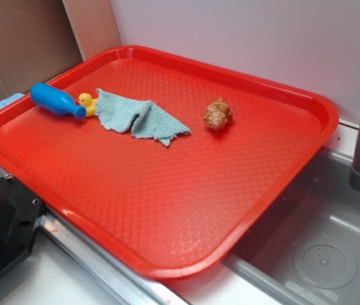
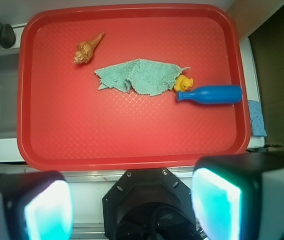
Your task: Grab the blue bottle.
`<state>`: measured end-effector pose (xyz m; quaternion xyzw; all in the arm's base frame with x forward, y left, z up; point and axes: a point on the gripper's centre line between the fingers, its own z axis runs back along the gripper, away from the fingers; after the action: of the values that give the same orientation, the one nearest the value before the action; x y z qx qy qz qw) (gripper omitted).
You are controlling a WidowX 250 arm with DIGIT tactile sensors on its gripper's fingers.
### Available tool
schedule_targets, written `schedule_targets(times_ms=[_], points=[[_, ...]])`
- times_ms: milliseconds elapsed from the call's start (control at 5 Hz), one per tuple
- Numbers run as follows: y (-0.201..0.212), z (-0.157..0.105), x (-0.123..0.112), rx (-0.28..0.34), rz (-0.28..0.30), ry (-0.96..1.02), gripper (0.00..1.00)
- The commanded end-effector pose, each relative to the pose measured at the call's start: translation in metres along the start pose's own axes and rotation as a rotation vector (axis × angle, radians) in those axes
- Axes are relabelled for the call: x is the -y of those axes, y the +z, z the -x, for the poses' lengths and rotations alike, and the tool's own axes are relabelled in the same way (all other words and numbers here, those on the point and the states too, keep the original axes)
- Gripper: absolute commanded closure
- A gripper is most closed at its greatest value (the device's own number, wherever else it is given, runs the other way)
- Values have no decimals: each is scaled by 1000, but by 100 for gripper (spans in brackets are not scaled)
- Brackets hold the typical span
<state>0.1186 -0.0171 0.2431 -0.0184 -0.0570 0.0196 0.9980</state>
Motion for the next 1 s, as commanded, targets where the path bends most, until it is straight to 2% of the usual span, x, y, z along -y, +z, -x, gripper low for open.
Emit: schedule_targets(times_ms=[0, 200, 400, 600, 800], points=[[0, 0, 0, 0, 0, 0, 0], [-13, -4, -27, 56, -4, 249, 0], [-25, -8, -44, 93, 2, 499, 0], [-39, -13, -65, 107, 1, 752, 0], [-54, -19, -91, 134, -26, 999, 0]])
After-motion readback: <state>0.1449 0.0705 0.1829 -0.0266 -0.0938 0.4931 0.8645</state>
